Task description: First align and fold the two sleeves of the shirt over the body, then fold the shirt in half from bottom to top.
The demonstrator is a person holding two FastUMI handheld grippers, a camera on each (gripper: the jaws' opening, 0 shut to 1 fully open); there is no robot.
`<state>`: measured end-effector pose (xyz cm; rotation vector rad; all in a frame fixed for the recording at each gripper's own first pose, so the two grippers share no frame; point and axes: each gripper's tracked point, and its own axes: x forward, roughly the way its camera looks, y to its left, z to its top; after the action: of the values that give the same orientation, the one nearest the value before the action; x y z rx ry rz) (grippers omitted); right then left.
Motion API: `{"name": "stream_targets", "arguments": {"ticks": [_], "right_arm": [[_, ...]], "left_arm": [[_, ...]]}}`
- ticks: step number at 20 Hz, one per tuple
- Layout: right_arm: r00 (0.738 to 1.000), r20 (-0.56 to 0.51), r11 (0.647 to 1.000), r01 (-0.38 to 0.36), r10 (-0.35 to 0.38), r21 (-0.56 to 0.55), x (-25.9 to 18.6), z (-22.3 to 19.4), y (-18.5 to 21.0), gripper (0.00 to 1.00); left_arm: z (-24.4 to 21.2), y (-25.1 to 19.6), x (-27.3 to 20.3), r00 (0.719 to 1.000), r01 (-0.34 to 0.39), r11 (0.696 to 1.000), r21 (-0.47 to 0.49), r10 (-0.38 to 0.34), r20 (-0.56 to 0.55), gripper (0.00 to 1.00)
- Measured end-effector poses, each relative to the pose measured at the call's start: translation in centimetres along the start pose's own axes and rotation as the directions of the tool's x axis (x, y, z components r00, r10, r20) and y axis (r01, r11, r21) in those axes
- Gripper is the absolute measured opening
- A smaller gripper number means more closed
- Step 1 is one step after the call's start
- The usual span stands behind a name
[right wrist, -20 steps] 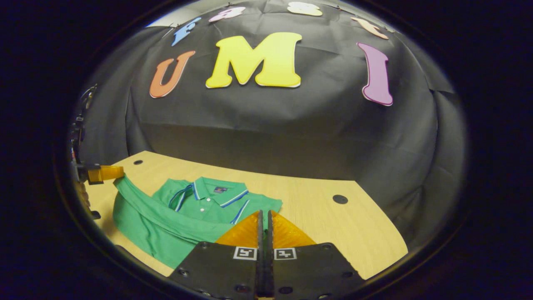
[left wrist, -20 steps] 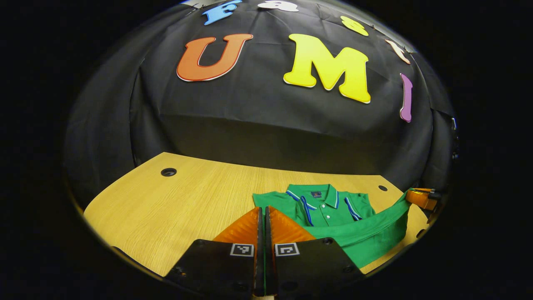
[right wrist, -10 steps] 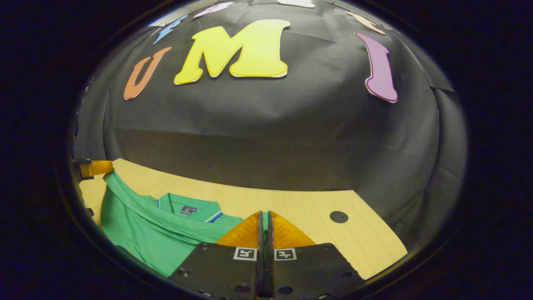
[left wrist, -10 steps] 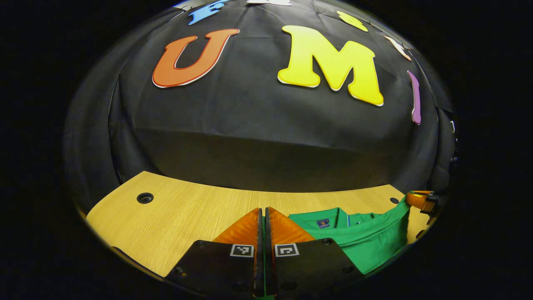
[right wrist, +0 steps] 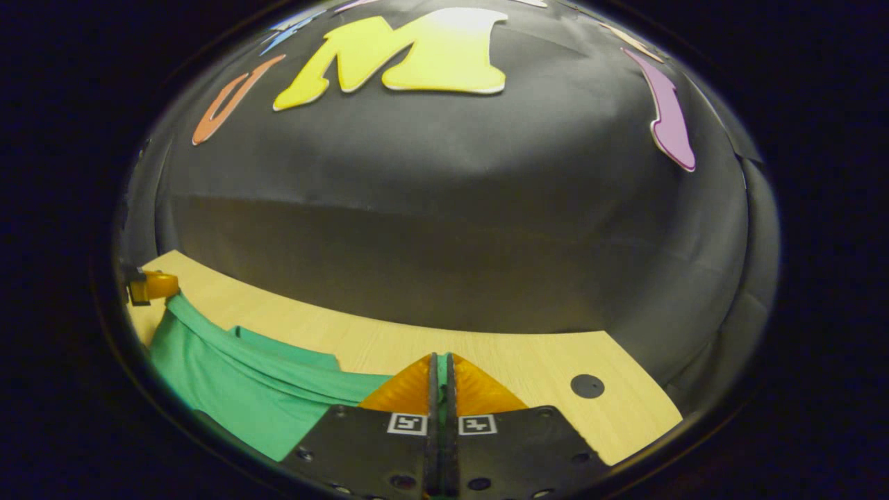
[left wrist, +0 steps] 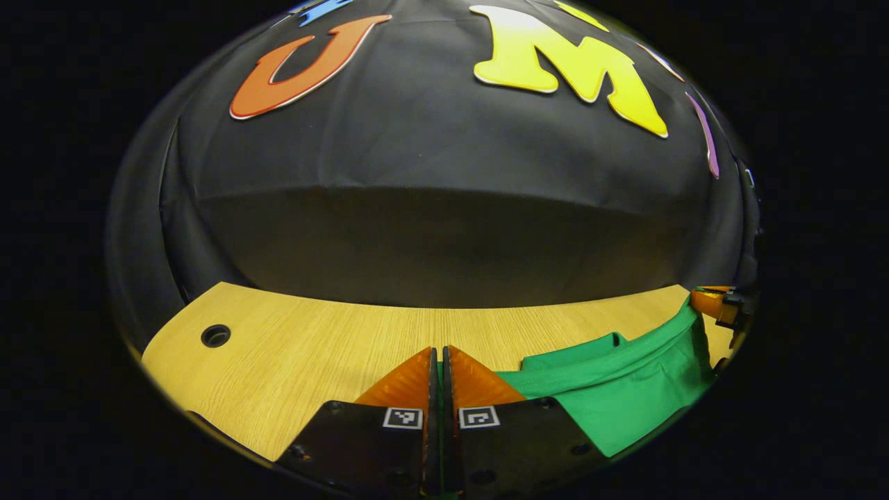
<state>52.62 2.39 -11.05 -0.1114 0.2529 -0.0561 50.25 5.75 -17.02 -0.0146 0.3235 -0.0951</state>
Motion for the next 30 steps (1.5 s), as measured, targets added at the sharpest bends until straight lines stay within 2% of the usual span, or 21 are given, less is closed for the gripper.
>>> {"name": "stream_targets", "arguments": {"ticks": [3, 4, 5, 6, 8, 9, 10, 12, 15, 18, 21, 23, 26, 27, 30], "right_arm": [[1.000, -0.018, 1.000, 0.004, -0.004, -0.018, 0.5, -0.9, 0.0, 0.04], [1.000, -0.022, 1.000, 0.011, -0.011, -0.026, 0.4, -1.0, -0.1, 0.11], [1.000, -0.026, 0.999, 0.010, -0.011, -0.036, 0.4, -1.1, -0.2, 0.14], [1.000, -0.027, 0.999, 0.015, -0.016, -0.049, -0.1, -0.9, -0.4, 0.42], [0.999, -0.039, 0.998, 0.029, -0.031, -0.051, -1.2, -0.6, -0.9, 0.98], [0.999, -0.043, 0.999, 0.022, -0.024, -0.043, -2.0, -0.6, -0.7, 0.98], [0.999, -0.041, 1.000, 0.008, -0.009, -0.028, -2.9, -0.4, -0.5, 0.96], [1.000, 0.000, 1.000, 0.005, -0.005, -0.012, -5.4, 0.4, -0.4, 0.95], [0.997, 0.077, 0.998, 0.024, -0.020, -0.051, -9.4, 1.2, -0.1, 0.98], [0.996, 0.092, 0.997, -0.001, 0.008, -0.081, -14.0, 1.3, 0.5, 0.95], [0.990, 0.136, 0.998, -0.040, 0.045, -0.038, -19.5, 2.5, 0.6, 0.95], [0.983, 0.175, 0.999, -0.041, 0.046, -0.029, -23.6, 3.6, -0.3, 0.95], [0.966, 0.256, 0.999, -0.038, 0.038, -0.008, -30.3, 5.0, -1.7, 0.97], [0.961, 0.274, 0.999, -0.043, 0.041, 0.001, -32.5, 4.9, -2.0, 0.95], [0.943, 0.327, 0.998, -0.058, 0.055, -0.001, -38.6, 4.3, -2.7, 0.97]], "left_arm": [[-0.2, -0.3, 0.5, 1.000, 0.003, 1.000, 0.019, -0.002, -0.004, 0.06], [-0.2, -0.4, 0.3, 1.000, 0.004, 1.000, 0.000, -0.004, -0.004, 0.07], [-0.4, -0.3, 0.1, 1.000, 0.002, 1.000, -0.017, -0.003, -0.010, 0.14], [-0.8, -0.4, -0.3, 1.000, 0.007, 1.000, -0.028, -0.008, -0.026, 0.43], [-1.5, -0.3, -1.3, 0.998, 0.001, 0.999, -0.053, -0.004, -0.063, 0.77], [-1.4, -0.1, -1.9, 0.998, -0.010, 0.998, -0.065, 0.006, -0.067, 0.97], [-1.1, 0.0, -2.8, 0.998, -0.023, 0.997, -0.075, 0.019, -0.060, 0.89], [-0.6, -0.2, -4.4, 0.999, -0.020, 0.997, -0.080, 0.016, -0.044, 0.91], [0.0, -0.7, -7.7, 0.999, -0.040, 0.997, -0.065, 0.039, -0.017, 0.94], [0.4, -1.6, -12.0, 0.999, -0.034, 0.996, -0.079, 0.033, -0.011, 0.97], [1.4, -2.5, -16.6, 0.999, -0.037, 0.998, -0.045, 0.039, 0.034, 0.97], [2.2, -2.7, -20.1, 0.997, -0.052, 0.998, -0.021, 0.053, 0.057, 0.97], [3.8, -4.1, -25.8, 0.992, -0.035, 0.999, -0.038, 0.039, 0.122, 0.96], [4.0, -4.6, -27.8, 0.989, -0.034, 0.999, -0.037, 0.039, 0.145, 0.96], [3.6, -6.6, -33.7, 0.983, -0.027, 1.000, -0.015, 0.030, 0.182, 0.96]]}}
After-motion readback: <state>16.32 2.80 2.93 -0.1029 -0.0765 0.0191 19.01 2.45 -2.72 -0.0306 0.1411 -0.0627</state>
